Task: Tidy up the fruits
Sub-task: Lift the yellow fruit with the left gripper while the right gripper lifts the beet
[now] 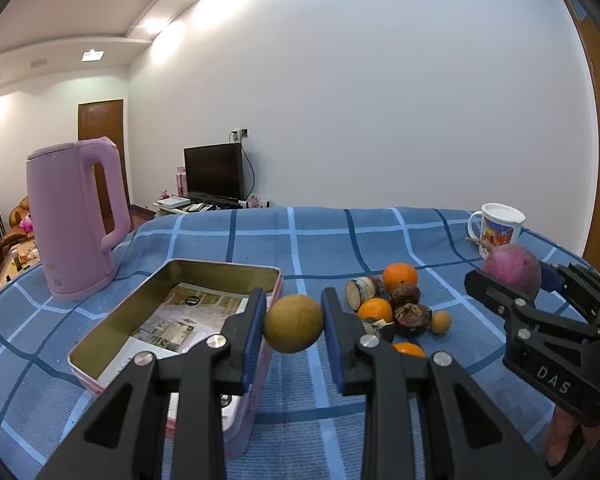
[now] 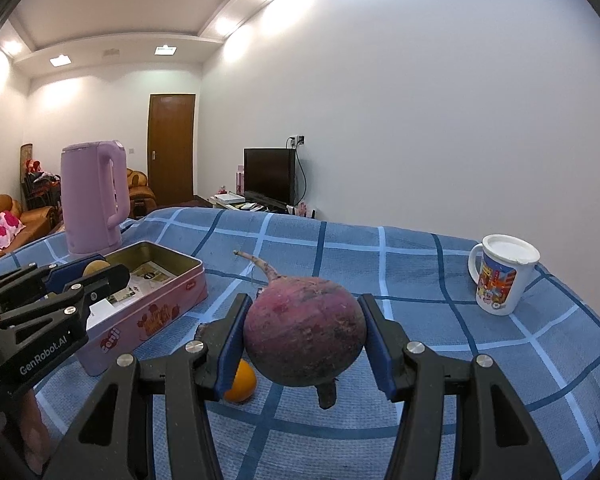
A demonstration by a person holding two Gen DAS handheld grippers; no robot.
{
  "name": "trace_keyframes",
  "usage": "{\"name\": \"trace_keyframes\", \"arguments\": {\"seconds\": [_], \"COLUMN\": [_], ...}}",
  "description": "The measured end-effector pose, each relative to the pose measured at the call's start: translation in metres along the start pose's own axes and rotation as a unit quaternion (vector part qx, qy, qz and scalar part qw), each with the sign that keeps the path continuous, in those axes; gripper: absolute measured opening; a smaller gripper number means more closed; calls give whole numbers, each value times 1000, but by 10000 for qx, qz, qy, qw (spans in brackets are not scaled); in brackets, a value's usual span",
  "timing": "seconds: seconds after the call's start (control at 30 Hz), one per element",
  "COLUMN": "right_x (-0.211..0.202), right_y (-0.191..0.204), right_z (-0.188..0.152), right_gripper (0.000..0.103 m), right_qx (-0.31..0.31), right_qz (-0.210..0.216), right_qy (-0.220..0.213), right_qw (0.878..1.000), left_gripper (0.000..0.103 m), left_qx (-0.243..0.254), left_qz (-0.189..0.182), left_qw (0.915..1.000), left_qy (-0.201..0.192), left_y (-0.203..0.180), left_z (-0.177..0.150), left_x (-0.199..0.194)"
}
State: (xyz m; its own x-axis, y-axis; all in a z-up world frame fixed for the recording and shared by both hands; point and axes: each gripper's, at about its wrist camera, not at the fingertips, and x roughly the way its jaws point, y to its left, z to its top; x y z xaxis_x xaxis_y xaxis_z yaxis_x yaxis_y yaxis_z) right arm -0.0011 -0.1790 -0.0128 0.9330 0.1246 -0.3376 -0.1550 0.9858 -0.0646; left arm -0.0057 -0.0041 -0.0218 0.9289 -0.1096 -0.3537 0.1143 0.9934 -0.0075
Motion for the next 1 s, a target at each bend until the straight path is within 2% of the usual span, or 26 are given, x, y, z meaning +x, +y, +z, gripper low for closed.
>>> {"name": "trace_keyframes", "arguments": {"seconds": [0.7, 1.0], "right_x": [7, 15], "right_y": [13, 23], "right_z": [3, 9], "right_gripper": [56, 56], "right_qx": [-176, -253], "right_qz": [43, 218], "right_qy": [88, 207], "right_qw": [9998, 9992], "left_gripper": [30, 30], "left_qx": [-25, -25], "left_qz": [118, 276], "left_qw": [9998, 9992], "left_qy": [140, 276], "left_y": [12, 22], "left_z": [0, 1], "left_x": [6, 10]}}
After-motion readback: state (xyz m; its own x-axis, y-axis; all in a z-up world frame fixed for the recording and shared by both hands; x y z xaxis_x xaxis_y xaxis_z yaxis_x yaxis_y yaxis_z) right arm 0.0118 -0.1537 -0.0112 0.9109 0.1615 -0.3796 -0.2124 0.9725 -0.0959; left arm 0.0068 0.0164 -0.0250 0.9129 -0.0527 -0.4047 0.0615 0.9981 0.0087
